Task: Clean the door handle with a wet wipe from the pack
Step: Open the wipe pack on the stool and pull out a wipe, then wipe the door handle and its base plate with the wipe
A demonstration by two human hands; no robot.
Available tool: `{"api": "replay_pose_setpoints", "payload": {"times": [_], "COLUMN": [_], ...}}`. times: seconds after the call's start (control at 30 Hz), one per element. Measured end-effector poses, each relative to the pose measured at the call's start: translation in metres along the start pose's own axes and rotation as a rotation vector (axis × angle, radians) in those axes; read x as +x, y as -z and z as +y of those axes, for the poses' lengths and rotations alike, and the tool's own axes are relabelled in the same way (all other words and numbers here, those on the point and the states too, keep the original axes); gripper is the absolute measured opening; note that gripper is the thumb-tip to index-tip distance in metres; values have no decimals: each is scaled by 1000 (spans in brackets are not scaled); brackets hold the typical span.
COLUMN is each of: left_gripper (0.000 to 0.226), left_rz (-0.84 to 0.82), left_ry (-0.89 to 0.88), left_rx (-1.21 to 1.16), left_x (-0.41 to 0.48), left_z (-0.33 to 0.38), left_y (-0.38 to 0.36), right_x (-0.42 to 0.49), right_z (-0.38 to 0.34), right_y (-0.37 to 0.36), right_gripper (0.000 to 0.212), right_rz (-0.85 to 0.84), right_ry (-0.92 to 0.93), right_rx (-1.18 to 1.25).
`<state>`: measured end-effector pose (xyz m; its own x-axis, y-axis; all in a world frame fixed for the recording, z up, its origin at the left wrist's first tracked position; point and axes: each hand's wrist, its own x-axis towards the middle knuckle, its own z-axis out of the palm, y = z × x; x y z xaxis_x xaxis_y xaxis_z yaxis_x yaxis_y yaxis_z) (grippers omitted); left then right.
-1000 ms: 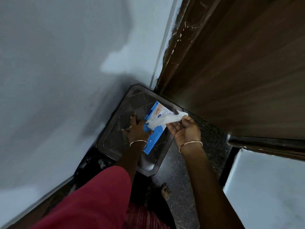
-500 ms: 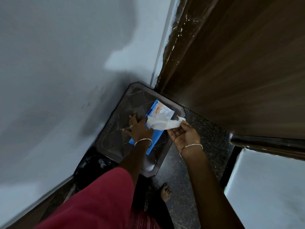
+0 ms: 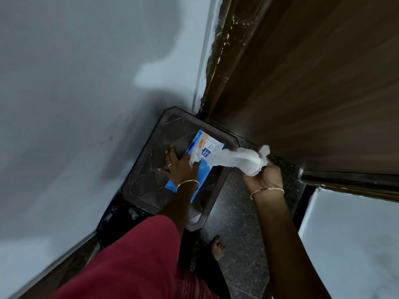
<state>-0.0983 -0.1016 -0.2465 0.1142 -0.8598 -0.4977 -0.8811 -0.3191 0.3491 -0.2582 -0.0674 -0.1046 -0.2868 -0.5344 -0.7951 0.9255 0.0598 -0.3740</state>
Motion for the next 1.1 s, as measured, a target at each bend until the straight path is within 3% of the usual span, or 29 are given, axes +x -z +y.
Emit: {"api": "replay_pose_setpoints", "payload": {"times": [0.07, 0.2, 0.27, 0.33, 0.43, 0.47, 0.53, 0.57, 0.63, 0.73, 0.8, 0.9, 1.03, 1.1], "left_gripper": [46, 63, 71, 70, 49, 39, 32, 37, 51, 53, 38, 23, 30, 32], "left_rz": [-18, -88, -88, -49, -55, -134, -494, -688, -854, -779, -694, -577, -515, -517], "left_ry": [-5, -42, -87, -137, -148, -113, 74, 185, 244, 135, 39, -85, -221, -271], "left_rx": [-5, -163, -278, -363, -586, -692, -936, -1040, -1167, -1257, -1327, -1401, -1382, -1376], "left_x": [-1, -12, -24, -37, -61, -71, -89, -99, -115, -132, -145, -167, -200, -215], "left_z": [0, -4, -3, 3, 29, 42, 73, 86, 106, 131, 149, 179, 227, 250], "left_y": [6, 32, 48, 64, 95, 108, 131, 142, 156, 167, 175, 188, 199, 201], "right_x": [-2, -13, -25, -39, -61, -68, -82, -91, -107, -129, -141, -145, -153, -159], "right_z": [-5, -11, -13, -16, -25, -30, -41, -47, -64, -96, -121, -162, -218, -245], "right_y": [-5, -14, -20, -28, -39, -43, -51, -53, -54, -53, -51, -38, -18, -15], "right_gripper": [63, 38, 39, 44, 42, 39, 31, 25, 16, 23, 20, 38, 33, 36], "right_rz": [-5, -9, -11, 5, 0, -4, -37, -66, -120, -267, -387, -427, -625, -629], "right_ry": [-14, -74, -71, -110, -145, -140, -149, -151, -127, -74, -39, 42, 14, 44], "right_rx": [29, -22, -38, -47, -57, -70, -117, -140, -192, -255, -337, -502, -804, -840]}}
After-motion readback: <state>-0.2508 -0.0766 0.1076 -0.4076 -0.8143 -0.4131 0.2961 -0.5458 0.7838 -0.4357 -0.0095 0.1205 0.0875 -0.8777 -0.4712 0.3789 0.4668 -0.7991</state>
